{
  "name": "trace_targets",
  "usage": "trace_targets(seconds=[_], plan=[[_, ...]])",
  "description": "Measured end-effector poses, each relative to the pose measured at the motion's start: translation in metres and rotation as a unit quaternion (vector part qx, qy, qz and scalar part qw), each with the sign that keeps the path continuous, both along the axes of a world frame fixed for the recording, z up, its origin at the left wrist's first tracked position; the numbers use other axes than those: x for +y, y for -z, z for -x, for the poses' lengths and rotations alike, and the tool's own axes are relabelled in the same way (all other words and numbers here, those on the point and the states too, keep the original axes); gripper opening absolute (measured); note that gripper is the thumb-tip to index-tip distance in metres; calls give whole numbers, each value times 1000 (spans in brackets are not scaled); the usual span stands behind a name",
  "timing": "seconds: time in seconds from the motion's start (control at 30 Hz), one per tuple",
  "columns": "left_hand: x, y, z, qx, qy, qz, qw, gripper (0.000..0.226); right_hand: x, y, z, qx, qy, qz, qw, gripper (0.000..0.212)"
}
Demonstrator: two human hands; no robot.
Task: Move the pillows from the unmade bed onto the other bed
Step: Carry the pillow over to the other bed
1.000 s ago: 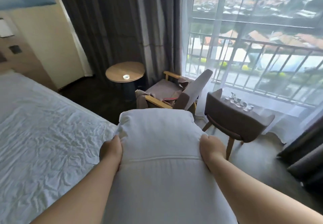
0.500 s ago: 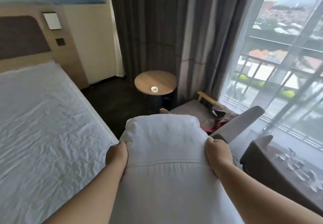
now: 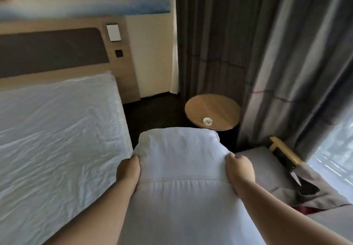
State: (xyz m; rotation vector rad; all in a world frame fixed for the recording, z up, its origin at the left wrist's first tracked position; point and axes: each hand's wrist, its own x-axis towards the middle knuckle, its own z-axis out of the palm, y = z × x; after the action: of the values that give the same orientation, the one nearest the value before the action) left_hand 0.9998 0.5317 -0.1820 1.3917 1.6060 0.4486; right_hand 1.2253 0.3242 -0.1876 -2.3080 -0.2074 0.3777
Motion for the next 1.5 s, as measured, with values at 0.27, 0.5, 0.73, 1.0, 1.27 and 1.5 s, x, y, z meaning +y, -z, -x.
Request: trace_targets(seconds=[0.27, 0.5, 0.73, 1.0, 1.27, 1.5], plan=[[89, -11, -47, -7, -148, -5, 989, 39, 159, -9, -94, 46, -126, -24, 991, 41], [211, -1, -73, 12, -213, -12, 977, 44, 310, -7, -138, 48, -203, -32, 978, 34], [357, 4, -101, 2, -220, 2, 976, 46, 455, -13, -169, 39, -215, -27, 975, 36], [473, 1, -119, 22, -230, -12, 973, 50, 583, -22, -192, 43, -241, -32, 969, 36], [599, 4, -150, 76, -237, -5, 968, 59, 740, 5, -230, 85, -254, -19, 963, 38], [743, -28, -205, 89, -277, -36, 956, 52, 917, -16, -292, 114, -277, -23, 954, 39]])
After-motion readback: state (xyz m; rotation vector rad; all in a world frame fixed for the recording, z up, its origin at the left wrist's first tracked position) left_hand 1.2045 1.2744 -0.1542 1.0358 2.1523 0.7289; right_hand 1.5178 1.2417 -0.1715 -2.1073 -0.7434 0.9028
